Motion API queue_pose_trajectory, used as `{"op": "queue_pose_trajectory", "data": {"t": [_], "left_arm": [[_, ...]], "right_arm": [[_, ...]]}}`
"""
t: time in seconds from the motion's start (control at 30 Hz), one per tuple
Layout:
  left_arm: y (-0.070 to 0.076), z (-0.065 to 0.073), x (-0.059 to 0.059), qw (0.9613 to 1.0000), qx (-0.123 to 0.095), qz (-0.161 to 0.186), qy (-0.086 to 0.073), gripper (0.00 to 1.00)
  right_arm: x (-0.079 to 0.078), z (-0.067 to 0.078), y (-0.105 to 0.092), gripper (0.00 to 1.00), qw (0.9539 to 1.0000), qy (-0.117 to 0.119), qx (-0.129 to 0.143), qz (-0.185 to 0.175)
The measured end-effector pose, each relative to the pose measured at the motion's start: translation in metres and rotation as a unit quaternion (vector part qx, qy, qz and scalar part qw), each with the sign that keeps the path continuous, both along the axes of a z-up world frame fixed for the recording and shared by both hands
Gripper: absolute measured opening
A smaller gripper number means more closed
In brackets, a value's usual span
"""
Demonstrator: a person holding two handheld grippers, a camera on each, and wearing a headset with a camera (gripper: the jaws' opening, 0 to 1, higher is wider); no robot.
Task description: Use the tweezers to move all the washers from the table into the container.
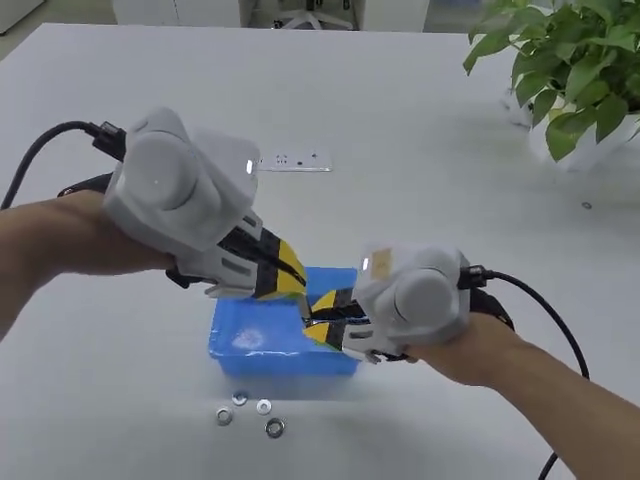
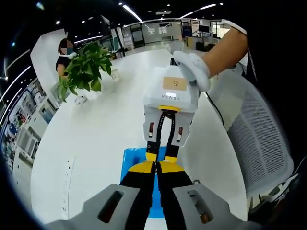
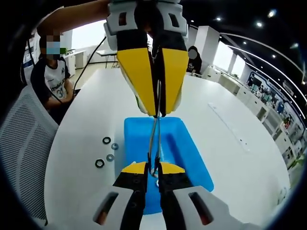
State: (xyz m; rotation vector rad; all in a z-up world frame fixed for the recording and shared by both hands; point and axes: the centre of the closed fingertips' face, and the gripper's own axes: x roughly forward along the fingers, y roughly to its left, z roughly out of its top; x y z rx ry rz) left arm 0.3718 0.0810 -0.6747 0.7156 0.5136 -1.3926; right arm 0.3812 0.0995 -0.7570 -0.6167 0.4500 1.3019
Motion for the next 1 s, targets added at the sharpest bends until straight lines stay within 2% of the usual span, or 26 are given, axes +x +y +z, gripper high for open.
{"op": "queue_pose_trajectory", "data": {"t": [0.4,0.77,1.0], "left_arm": [[-0.001,-0.017,0.007,0.9999,0.006,0.002,0.01,0.06],[0.001,-0.018,0.012,0.9999,0.006,0.007,0.011,0.06],[0.001,-0.015,0.01,0.9999,0.007,0.006,0.008,0.06]], "right_arm": [[0.006,-0.018,-0.001,0.1,0.9998,0.02,-0.005,-0.008],[0.009,-0.02,0.001,0.1,0.9996,0.025,-0.006,-0.007],[0.008,-0.018,0.002,0.1,0.9997,0.024,-0.006,-0.005]]}}
